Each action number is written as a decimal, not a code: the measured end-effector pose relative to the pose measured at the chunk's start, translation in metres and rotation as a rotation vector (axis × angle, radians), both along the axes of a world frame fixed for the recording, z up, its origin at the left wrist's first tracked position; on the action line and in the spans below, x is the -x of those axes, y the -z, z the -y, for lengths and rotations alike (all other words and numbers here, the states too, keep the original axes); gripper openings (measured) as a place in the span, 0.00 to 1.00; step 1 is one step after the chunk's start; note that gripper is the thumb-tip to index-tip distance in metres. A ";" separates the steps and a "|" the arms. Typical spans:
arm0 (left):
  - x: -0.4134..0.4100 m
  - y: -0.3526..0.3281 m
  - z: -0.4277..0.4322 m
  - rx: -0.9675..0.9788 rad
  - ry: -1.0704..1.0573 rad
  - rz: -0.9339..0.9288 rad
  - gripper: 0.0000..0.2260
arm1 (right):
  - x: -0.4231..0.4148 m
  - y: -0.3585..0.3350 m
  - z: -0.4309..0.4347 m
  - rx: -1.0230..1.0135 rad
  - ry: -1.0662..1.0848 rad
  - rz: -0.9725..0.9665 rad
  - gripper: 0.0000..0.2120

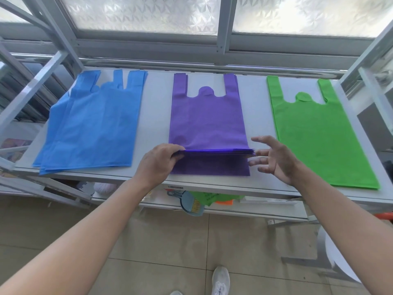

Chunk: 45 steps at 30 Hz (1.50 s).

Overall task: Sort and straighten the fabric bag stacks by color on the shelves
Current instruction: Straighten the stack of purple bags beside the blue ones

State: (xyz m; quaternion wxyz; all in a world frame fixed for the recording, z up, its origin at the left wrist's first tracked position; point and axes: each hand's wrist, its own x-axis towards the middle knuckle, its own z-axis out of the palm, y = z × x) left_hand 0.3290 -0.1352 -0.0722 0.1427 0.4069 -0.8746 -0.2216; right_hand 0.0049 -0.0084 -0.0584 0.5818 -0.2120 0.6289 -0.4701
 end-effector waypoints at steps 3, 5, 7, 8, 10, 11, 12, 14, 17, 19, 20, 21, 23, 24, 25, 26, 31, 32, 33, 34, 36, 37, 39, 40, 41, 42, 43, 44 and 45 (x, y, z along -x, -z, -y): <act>-0.005 0.014 -0.014 0.026 -0.060 -0.081 0.19 | -0.002 0.006 0.005 -0.099 0.024 -0.033 0.18; -0.004 0.021 -0.027 0.006 -0.273 -0.155 0.25 | -0.006 0.012 0.009 -0.152 0.020 -0.107 0.17; 0.001 0.019 -0.037 -0.088 -0.526 -0.338 0.18 | -0.008 0.015 0.013 -0.172 0.029 -0.148 0.18; 0.004 0.016 -0.039 -0.169 -0.597 -0.397 0.14 | -0.009 0.015 0.015 -0.178 0.026 -0.166 0.18; 0.012 0.012 -0.037 -0.378 -0.666 -0.509 0.09 | -0.008 0.015 0.017 -0.192 0.006 -0.198 0.15; 0.014 0.012 -0.030 -0.464 -0.695 -0.535 0.07 | -0.008 0.015 0.017 -0.198 -0.002 -0.212 0.14; 0.014 0.010 -0.022 -0.561 -0.718 -0.506 0.12 | -0.008 0.014 0.018 -0.202 -0.008 -0.224 0.13; 0.013 0.006 -0.006 -0.724 -0.728 -0.454 0.26 | -0.010 0.013 0.019 -0.206 -0.016 -0.255 0.12; 0.011 -0.002 0.005 -0.728 -0.635 -0.383 0.13 | -0.013 0.014 0.021 -0.206 -0.018 -0.311 0.10; 0.011 -0.003 0.011 -0.618 -0.569 -0.310 0.06 | -0.014 0.017 0.022 -0.203 -0.022 -0.355 0.09; 0.011 -0.003 0.011 -0.591 -0.550 -0.297 0.08 | -0.015 0.017 0.022 -0.202 -0.027 -0.375 0.08; 0.011 -0.002 0.013 -0.579 -0.533 -0.302 0.08 | -0.016 0.017 0.022 -0.199 -0.030 -0.388 0.07; 0.009 -0.002 0.014 -0.575 -0.507 -0.275 0.08 | -0.017 0.018 0.022 -0.191 -0.044 -0.415 0.06; 0.008 0.003 0.015 -0.561 -0.502 -0.256 0.08 | -0.018 0.018 0.022 -0.189 -0.054 -0.433 0.06; 0.006 0.009 0.017 -0.552 -0.495 -0.254 0.09 | -0.018 0.018 0.022 -0.191 -0.061 -0.451 0.06; 0.005 0.011 0.016 -0.540 -0.488 -0.254 0.09 | -0.019 0.017 0.021 -0.194 -0.070 -0.470 0.06; 0.010 0.011 0.011 -0.395 -0.461 -0.169 0.07 | -0.021 0.016 0.019 -0.222 -0.096 -0.546 0.07; 0.012 0.012 0.009 -0.354 -0.457 -0.142 0.08 | -0.018 0.022 0.019 -0.218 -0.097 -0.562 0.11; 0.012 0.014 0.008 -0.306 -0.459 -0.122 0.09 | -0.018 0.020 0.019 -0.216 -0.094 -0.578 0.14; 0.013 0.014 0.005 -0.255 -0.469 -0.091 0.10 | -0.022 0.016 0.019 -0.216 -0.098 -0.614 0.14; 0.017 0.016 -0.002 -0.157 -0.501 0.012 0.14 | -0.032 0.007 0.018 -0.235 -0.144 -0.772 0.10; 0.020 0.017 -0.007 -0.114 -0.526 0.064 0.17 | -0.037 0.006 0.017 -0.242 -0.189 -0.919 0.10; 0.029 0.013 -0.016 -0.069 -0.586 0.135 0.23 | -0.048 0.011 0.014 -0.244 -0.291 -1.243 0.16; 0.034 0.010 -0.017 -0.090 -0.610 0.153 0.24 | -0.054 0.012 0.012 -0.258 -0.322 -1.334 0.21; 0.038 0.007 -0.016 -0.144 -0.637 0.156 0.25 | -0.057 0.016 0.012 -0.289 -0.331 -1.363 0.25; 0.042 0.007 -0.011 -0.222 -0.663 0.147 0.23 | -0.059 0.018 0.013 -0.325 -0.319 -1.337 0.29; 0.044 0.006 -0.004 -0.318 -0.686 0.130 0.21 | -0.058 0.019 0.016 -0.362 -0.290 -1.274 0.31; 0.045 0.005 0.002 -0.402 -0.710 0.112 0.19 | -0.057 0.019 0.020 -0.390 -0.268 -1.209 0.30; 0.047 0.003 0.007 -0.469 -0.724 0.109 0.18 | -0.056 0.017 0.023 -0.411 -0.254 -1.156 0.28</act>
